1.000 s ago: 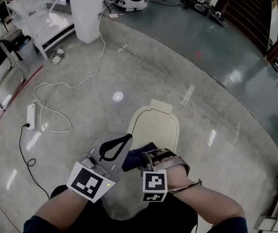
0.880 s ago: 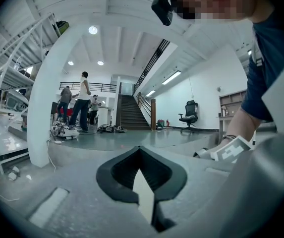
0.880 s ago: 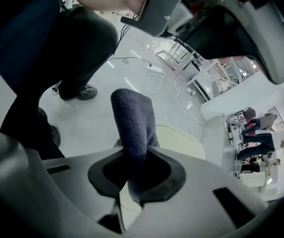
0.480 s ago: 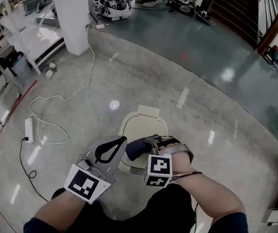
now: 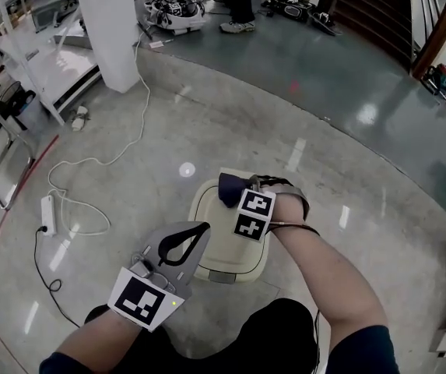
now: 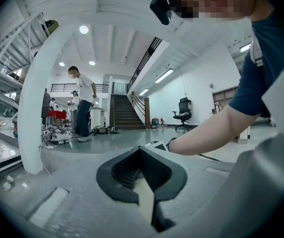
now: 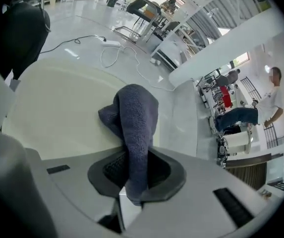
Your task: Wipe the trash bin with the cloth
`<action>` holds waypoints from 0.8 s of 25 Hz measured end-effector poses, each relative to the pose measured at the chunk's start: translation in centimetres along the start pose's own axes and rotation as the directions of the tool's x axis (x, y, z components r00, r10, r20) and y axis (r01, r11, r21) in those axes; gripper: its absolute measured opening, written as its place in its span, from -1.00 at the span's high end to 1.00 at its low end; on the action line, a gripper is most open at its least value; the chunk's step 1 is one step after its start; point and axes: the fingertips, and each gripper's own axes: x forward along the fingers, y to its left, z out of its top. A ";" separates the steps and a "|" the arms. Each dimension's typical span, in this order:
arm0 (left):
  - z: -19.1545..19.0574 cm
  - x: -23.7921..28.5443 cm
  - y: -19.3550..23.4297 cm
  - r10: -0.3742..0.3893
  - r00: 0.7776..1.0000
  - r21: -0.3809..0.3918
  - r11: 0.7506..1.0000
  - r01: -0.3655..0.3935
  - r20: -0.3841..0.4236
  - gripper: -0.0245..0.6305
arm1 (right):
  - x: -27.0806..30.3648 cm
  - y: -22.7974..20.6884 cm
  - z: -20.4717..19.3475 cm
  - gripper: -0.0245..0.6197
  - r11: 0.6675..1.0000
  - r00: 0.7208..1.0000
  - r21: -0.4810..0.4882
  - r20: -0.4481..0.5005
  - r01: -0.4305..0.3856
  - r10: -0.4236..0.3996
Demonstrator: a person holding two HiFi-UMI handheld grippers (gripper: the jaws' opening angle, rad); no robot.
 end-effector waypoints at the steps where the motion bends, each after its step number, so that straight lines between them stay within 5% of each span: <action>1: -0.2 0.2 -0.1 -0.003 1.000 0.000 1.000 0.003 0.000 0.93 | -0.2 0.2 0.0 0.76 1.000 1.000 0.000 0.005 0.000 0.000; 11: -1.3 1.4 -1.0 -0.054 0.999 -0.021 0.998 0.054 -0.006 0.93 | -5.7 7.7 -0.1 0.76 0.996 0.997 -0.092 0.065 -0.024 0.030; 20: -1.5 3.0 -2.3 -0.113 0.994 -0.041 0.993 0.112 -0.002 0.93 | -10.1 15.0 0.6 0.76 0.995 0.991 -0.068 0.113 -0.070 0.077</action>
